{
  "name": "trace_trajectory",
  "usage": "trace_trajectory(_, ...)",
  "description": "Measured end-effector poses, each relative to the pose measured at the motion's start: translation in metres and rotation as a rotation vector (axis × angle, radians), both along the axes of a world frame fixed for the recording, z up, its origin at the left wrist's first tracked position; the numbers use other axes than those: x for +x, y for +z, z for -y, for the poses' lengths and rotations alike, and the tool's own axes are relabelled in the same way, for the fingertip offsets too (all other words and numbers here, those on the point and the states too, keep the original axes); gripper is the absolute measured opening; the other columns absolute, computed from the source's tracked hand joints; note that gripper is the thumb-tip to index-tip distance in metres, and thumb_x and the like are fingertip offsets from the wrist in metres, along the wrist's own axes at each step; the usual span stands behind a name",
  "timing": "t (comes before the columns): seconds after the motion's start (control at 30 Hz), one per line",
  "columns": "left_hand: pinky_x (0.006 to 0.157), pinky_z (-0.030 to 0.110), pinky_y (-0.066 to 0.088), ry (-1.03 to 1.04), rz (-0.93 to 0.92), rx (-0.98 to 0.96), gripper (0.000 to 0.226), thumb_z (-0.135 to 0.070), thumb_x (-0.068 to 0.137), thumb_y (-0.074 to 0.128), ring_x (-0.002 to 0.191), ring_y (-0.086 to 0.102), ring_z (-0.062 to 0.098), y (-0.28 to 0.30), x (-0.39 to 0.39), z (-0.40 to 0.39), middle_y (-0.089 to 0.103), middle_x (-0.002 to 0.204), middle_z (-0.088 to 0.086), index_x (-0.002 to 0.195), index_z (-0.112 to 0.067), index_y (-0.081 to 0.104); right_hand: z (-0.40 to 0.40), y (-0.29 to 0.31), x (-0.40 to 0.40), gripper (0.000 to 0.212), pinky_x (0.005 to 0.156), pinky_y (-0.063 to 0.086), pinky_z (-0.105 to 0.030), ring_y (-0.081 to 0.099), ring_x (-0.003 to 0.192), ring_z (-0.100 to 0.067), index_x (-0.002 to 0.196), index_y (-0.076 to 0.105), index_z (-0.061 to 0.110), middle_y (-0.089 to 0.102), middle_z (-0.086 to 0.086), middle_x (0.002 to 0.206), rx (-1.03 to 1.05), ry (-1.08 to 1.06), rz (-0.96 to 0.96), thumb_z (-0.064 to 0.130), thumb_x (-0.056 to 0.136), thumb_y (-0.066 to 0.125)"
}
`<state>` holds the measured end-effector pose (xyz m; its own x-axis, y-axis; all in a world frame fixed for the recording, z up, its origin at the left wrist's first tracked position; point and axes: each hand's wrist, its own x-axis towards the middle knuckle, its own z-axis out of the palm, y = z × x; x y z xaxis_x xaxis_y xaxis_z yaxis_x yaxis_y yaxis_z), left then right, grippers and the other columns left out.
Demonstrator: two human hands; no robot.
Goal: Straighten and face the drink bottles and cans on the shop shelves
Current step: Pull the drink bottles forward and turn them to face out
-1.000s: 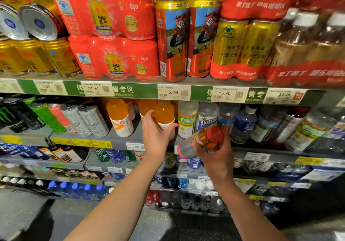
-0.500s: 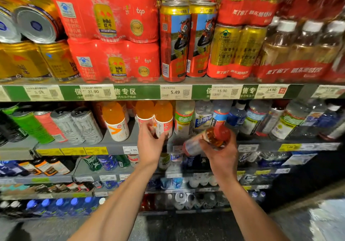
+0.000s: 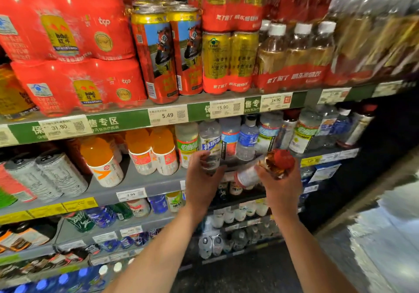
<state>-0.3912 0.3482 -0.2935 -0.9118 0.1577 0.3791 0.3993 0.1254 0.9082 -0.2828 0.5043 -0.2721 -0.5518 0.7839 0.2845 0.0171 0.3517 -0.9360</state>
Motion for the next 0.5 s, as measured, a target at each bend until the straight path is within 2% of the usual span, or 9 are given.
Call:
trace_trajectory(0.03, 0.071, 0.034, 0.053, -0.022, -0.001, -0.004, 0.045, -0.008, 0.075, 0.085, 0.085, 0.06, 0.009, 0.0, 0.002, -0.011, 0.062, 0.102, -0.005, 0.108, -0.024, 0.057, -0.01, 0.0, 0.003, 0.064, 0.077, 0.037, 0.005, 0.058, 0.087, 0.019, 0.125, 0.053, 0.021, 0.064, 0.021, 0.097, 0.0, -0.009, 0.0, 0.036, 0.072, 0.088)
trace_trajectory(0.1, 0.075, 0.036, 0.053, -0.04, -0.01, -0.04, 0.049, -0.005, 0.073, 0.086, 0.087, 0.058, 0.008, 0.0, 0.007, -0.037, 0.061, 0.104, -0.005, 0.106, -0.026, 0.058, -0.031, 0.0, 0.01, 0.063, 0.076, 0.037, 0.005, 0.058, 0.086, 0.02, 0.123, 0.053, 0.024, 0.064, 0.027, 0.092, -0.012, -0.012, 0.006, 0.036, 0.072, 0.088)
trace_trajectory(0.17, 0.079, 0.03, 0.052, -0.026, -0.012, -0.076, 0.052, -0.006, 0.07, 0.087, 0.089, 0.058, 0.006, 0.003, 0.01, -0.066, 0.06, 0.102, -0.009, 0.104, -0.031, 0.058, -0.053, 0.0, 0.018, 0.059, 0.075, 0.041, 0.001, 0.058, 0.086, 0.021, 0.117, 0.052, 0.03, 0.064, 0.031, 0.091, -0.027, -0.021, 0.018, 0.036, 0.07, 0.089)
trace_trajectory(0.27, 0.073, 0.02, 0.047, 0.026, 0.034, -0.094, 0.051, -0.01, 0.07, 0.088, 0.077, 0.056, -0.004, 0.012, 0.013, -0.112, 0.06, 0.096, -0.001, 0.107, -0.029, 0.059, -0.09, 0.0, 0.028, 0.057, 0.073, 0.04, -0.01, 0.06, 0.082, 0.015, 0.112, 0.055, 0.028, 0.066, 0.026, 0.088, -0.064, -0.018, 0.034, 0.038, 0.068, 0.09)
trace_trajectory(0.33, 0.078, 0.026, 0.051, 0.04, 0.072, -0.074, 0.05, -0.015, 0.073, 0.087, 0.079, 0.061, 0.002, 0.016, 0.014, -0.139, 0.062, 0.101, 0.004, 0.113, -0.027, 0.058, -0.114, -0.001, 0.034, 0.054, 0.071, 0.042, -0.012, 0.061, 0.082, 0.01, 0.109, 0.056, 0.034, 0.065, 0.031, 0.09, -0.074, -0.004, 0.044, 0.038, 0.067, 0.09)
trace_trajectory(0.4, 0.086, 0.033, 0.053, 0.064, 0.09, -0.059, 0.053, -0.019, 0.077, 0.085, 0.091, 0.066, 0.016, 0.022, 0.012, -0.163, 0.061, 0.114, 0.005, 0.121, -0.022, 0.056, -0.136, -0.002, 0.039, 0.051, 0.067, 0.043, -0.005, 0.061, 0.081, 0.012, 0.103, 0.054, 0.041, 0.063, 0.034, 0.089, -0.075, 0.019, 0.044, 0.037, 0.067, 0.09)
trace_trajectory(0.43, 0.091, 0.033, 0.052, 0.085, 0.094, -0.07, 0.056, -0.02, 0.079, 0.083, 0.099, 0.065, 0.018, 0.024, 0.01, -0.174, 0.059, 0.121, 0.004, 0.126, -0.019, 0.054, -0.146, -0.003, 0.041, 0.051, 0.066, 0.042, -0.001, 0.06, 0.081, 0.013, 0.103, 0.054, 0.042, 0.063, 0.035, 0.089, -0.084, 0.033, 0.044, 0.036, 0.067, 0.09)
trace_trajectory(0.47, 0.092, 0.028, 0.052, 0.105, 0.098, -0.082, 0.058, -0.02, 0.08, 0.082, 0.103, 0.064, 0.013, 0.028, 0.008, -0.184, 0.057, 0.124, 0.003, 0.129, -0.015, 0.052, -0.156, -0.003, 0.043, 0.051, 0.066, 0.043, -0.002, 0.061, 0.08, 0.013, 0.103, 0.054, 0.042, 0.063, 0.035, 0.089, -0.096, 0.049, 0.043, 0.036, 0.067, 0.09)
trace_trajectory(0.5, 0.086, 0.019, 0.051, 0.123, 0.101, -0.089, 0.057, -0.019, 0.081, 0.082, 0.097, 0.064, 0.002, 0.031, 0.006, -0.193, 0.057, 0.121, 0.004, 0.129, -0.012, 0.051, -0.165, -0.004, 0.044, 0.051, 0.064, 0.045, -0.007, 0.061, 0.079, 0.012, 0.104, 0.054, 0.042, 0.064, 0.034, 0.089, -0.104, 0.067, 0.045, 0.036, 0.067, 0.09)
